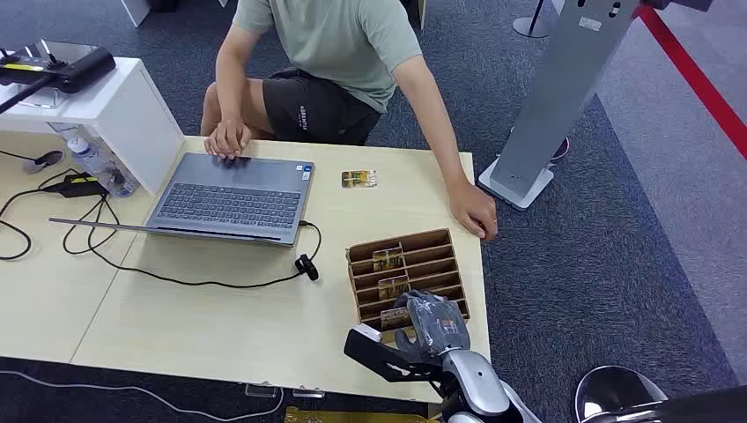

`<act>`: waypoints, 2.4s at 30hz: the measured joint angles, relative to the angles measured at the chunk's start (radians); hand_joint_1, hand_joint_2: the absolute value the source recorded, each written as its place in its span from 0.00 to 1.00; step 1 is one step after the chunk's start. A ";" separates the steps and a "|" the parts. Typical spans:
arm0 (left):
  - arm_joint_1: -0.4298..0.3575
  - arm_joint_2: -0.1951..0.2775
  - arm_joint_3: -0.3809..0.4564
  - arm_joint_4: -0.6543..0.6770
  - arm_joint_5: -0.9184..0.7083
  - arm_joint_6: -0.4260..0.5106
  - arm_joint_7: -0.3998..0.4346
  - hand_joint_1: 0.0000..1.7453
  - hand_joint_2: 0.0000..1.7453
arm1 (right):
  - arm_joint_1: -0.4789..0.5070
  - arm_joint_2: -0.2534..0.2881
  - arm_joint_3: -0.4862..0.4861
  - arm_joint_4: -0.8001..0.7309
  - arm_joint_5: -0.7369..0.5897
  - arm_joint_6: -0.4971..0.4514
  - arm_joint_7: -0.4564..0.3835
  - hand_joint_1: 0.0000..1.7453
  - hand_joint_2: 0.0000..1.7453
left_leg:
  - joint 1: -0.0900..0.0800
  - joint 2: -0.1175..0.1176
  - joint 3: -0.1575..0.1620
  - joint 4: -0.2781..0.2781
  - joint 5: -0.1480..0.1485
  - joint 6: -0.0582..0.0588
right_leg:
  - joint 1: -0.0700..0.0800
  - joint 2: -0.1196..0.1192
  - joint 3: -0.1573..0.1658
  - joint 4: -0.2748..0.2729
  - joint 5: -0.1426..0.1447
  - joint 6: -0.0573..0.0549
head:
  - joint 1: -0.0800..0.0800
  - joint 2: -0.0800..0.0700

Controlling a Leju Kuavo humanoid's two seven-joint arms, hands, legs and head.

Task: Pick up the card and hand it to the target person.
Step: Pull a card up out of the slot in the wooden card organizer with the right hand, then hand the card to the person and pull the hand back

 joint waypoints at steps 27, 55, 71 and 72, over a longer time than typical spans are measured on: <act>-0.002 0.000 -0.004 -0.002 -0.009 0.011 -0.008 0.00 0.00 | -0.011 0.002 -0.007 0.012 -0.002 -0.026 -0.005 0.86 1.00 | 0.000 0.000 0.000 0.000 0.000 0.000 | 0.000 -0.001 0.000 0.000 0.000 0.000 | 0.000 0.000; -0.006 0.000 -0.058 0.000 -0.066 -0.010 -0.017 0.00 0.00 | -0.567 0.191 0.073 0.460 -0.029 -0.255 -0.231 0.86 1.00 | 0.000 0.003 0.000 0.001 0.001 -0.001 | -0.001 0.003 -0.002 0.003 0.001 -0.001 | 0.000 0.000; -0.005 -0.004 -0.057 0.001 -0.064 -0.013 -0.024 0.00 0.00 | -0.575 0.211 0.081 0.567 0.016 -0.330 -0.245 0.86 1.00 | 0.000 0.000 -0.001 0.000 0.002 -0.001 | 0.000 0.000 -0.001 0.002 0.001 -0.001 | 0.000 0.000; -0.006 -0.003 -0.059 0.000 -0.066 -0.015 -0.025 0.00 0.00 | -0.573 0.210 0.080 0.565 0.017 -0.332 -0.245 0.86 1.00 | 0.000 -0.001 -0.001 0.001 0.001 -0.001 | 0.000 -0.001 -0.001 0.002 0.001 -0.001 | 0.000 0.000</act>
